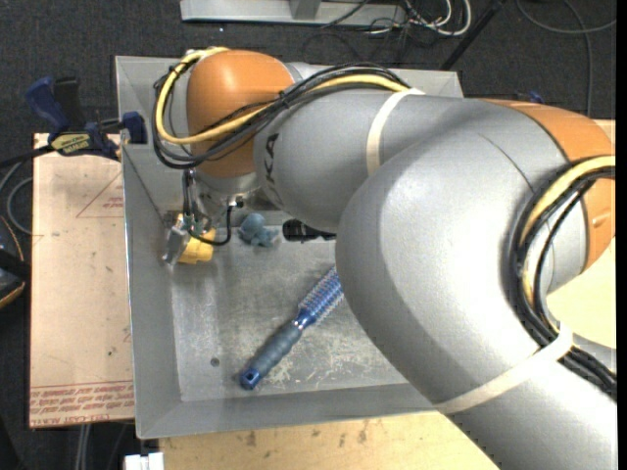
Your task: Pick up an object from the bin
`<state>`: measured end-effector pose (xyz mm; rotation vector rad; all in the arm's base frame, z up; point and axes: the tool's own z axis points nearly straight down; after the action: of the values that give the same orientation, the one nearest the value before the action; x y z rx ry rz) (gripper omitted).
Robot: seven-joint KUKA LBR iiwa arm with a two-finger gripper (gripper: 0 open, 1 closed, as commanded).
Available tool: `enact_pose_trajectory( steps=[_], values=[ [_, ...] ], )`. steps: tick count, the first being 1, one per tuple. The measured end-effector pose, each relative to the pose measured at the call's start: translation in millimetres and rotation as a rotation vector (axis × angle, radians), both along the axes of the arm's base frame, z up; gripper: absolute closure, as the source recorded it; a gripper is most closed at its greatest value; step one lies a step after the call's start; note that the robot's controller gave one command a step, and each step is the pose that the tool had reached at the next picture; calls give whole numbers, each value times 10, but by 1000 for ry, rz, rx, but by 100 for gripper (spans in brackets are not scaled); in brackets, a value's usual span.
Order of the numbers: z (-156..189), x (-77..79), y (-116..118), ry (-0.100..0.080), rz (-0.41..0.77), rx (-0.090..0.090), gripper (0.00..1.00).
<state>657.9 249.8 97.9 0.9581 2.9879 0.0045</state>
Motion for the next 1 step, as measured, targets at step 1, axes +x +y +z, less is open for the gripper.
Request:
enact_pose_trajectory(
  steps=[1],
  values=[
    [309,12,4,0,1,1,100]
  ],
)
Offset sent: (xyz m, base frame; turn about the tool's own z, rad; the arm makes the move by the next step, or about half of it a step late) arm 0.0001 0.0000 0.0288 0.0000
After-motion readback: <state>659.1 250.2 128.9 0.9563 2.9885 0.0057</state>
